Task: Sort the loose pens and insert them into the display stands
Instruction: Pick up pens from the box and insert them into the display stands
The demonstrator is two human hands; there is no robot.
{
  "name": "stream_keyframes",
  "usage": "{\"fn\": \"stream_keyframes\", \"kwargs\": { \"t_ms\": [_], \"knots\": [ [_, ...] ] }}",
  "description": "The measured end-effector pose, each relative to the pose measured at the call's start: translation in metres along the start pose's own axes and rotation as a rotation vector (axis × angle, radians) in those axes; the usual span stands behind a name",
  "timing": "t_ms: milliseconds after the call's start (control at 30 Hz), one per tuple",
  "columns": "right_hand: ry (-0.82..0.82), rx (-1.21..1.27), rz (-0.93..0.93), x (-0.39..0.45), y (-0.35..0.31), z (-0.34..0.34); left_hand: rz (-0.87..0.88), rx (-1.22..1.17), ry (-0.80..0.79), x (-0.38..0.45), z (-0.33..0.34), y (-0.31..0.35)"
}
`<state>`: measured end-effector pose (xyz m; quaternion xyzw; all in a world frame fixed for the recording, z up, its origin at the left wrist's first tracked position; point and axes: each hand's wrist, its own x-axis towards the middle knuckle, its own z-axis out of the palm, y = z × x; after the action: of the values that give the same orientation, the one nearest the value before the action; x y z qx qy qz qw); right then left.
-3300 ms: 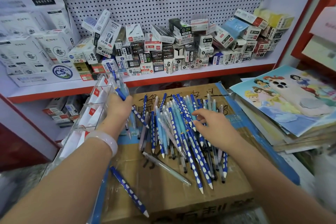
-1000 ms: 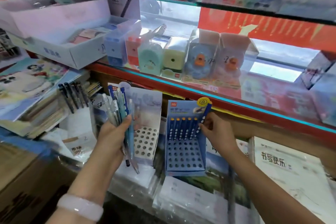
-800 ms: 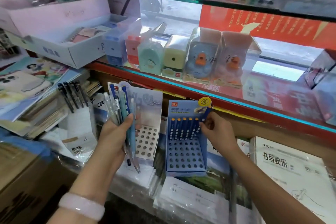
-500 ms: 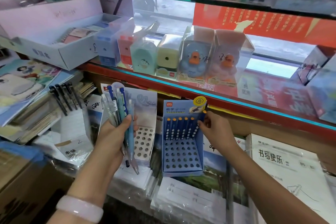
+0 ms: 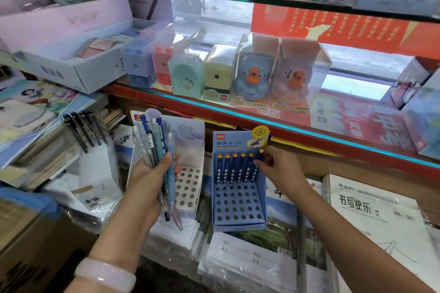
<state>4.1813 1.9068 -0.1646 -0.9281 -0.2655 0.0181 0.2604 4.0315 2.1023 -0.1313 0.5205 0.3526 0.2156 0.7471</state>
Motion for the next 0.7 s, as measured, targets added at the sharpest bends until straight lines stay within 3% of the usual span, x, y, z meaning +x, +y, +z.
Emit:
{"fn": "stream_keyframes", "kwargs": {
  "t_ms": [433, 567, 700],
  "knots": [
    [-0.018, -0.330, 0.109, 0.008, -0.010, 0.011, -0.026, 0.016, -0.078, -0.006, -0.005, -0.004],
    [0.019, -0.212, 0.112, 0.000, -0.017, 0.010, -0.037, -0.032, -0.107, -0.010, -0.012, 0.000],
    [0.166, 0.157, 0.065, -0.013, -0.052, 0.000, -0.053, -0.064, -0.104, -0.014, -0.021, 0.003]
  ]
}}
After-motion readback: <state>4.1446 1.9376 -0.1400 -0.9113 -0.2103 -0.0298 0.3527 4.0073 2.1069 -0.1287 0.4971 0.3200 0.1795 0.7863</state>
